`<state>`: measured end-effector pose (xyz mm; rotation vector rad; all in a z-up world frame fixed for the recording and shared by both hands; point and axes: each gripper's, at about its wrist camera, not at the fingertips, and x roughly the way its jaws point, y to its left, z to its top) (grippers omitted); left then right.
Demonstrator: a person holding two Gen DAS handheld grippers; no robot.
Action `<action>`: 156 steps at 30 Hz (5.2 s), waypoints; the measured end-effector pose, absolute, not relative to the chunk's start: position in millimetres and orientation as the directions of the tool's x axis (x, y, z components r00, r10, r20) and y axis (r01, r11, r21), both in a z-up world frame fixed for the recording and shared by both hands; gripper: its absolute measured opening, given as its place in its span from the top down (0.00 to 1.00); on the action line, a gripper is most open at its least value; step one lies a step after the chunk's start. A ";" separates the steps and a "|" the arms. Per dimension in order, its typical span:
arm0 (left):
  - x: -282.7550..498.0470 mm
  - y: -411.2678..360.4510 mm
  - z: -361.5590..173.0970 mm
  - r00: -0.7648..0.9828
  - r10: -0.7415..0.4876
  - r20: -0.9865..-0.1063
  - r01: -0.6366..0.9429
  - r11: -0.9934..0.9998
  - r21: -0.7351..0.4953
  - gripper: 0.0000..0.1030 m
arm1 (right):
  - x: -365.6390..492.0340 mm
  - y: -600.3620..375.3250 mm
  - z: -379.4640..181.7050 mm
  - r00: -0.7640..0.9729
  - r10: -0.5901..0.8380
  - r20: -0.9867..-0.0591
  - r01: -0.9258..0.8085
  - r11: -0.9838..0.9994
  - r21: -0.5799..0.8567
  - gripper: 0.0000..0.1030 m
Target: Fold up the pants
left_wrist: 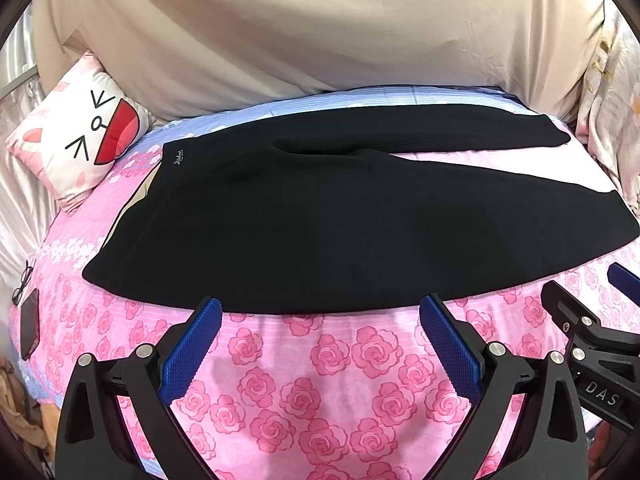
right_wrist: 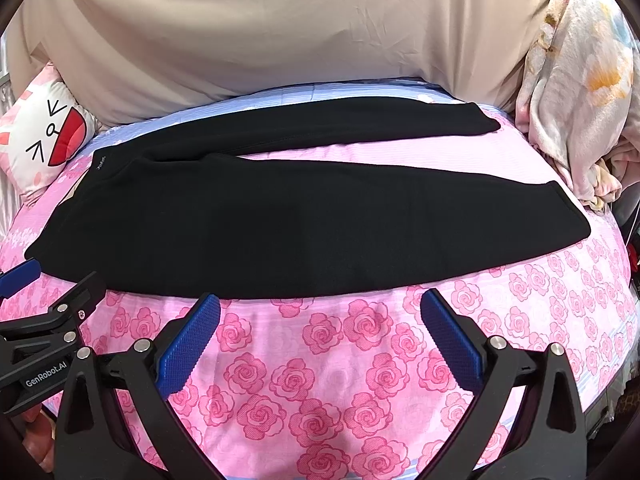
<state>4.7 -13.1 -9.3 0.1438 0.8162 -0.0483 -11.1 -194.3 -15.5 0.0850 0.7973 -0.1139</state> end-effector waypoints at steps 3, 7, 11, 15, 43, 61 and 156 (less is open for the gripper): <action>6.1 -14.2 -9.2 0.684 0.013 -0.729 0.099 0.989 0.111 0.05 | -9.7 -195.4 -15.3 0.692 -0.069 -0.718 0.132 0.991 0.032 0.05; 7.2 -14.2 -8.7 0.684 0.011 -0.730 0.101 0.989 0.111 0.05 | -7.9 -195.3 -15.0 0.692 -0.070 -0.719 0.131 0.991 0.029 0.05; 7.2 -14.7 -8.9 0.684 0.010 -0.730 0.104 0.988 0.110 0.05 | -6.1 -194.9 -14.9 0.691 -0.070 -0.720 0.129 0.991 0.028 0.05; 8.1 -15.5 -8.6 0.684 0.011 -0.730 0.103 0.988 0.112 0.05 | -4.7 -195.1 -14.7 0.688 -0.067 -0.723 0.124 0.992 0.027 0.05; 49.7 0.0 1.3 0.707 0.029 -0.707 0.056 0.994 0.097 0.05 | 27.4 -253.3 11.0 0.801 -0.159 -0.577 0.174 0.984 -0.029 0.05; 224.8 58.0 10.4 0.668 0.119 -0.734 -0.086 0.993 0.083 0.07 | 321.5 -534.2 -17.9 0.653 -0.187 -0.734 0.350 0.934 0.073 0.05; 106.2 310.6 -37.4 0.525 0.054 -0.849 -0.231 0.969 -0.081 0.61 | 23.6 -614.9 -30.8 0.764 0.223 -0.605 0.261 0.751 0.606 0.31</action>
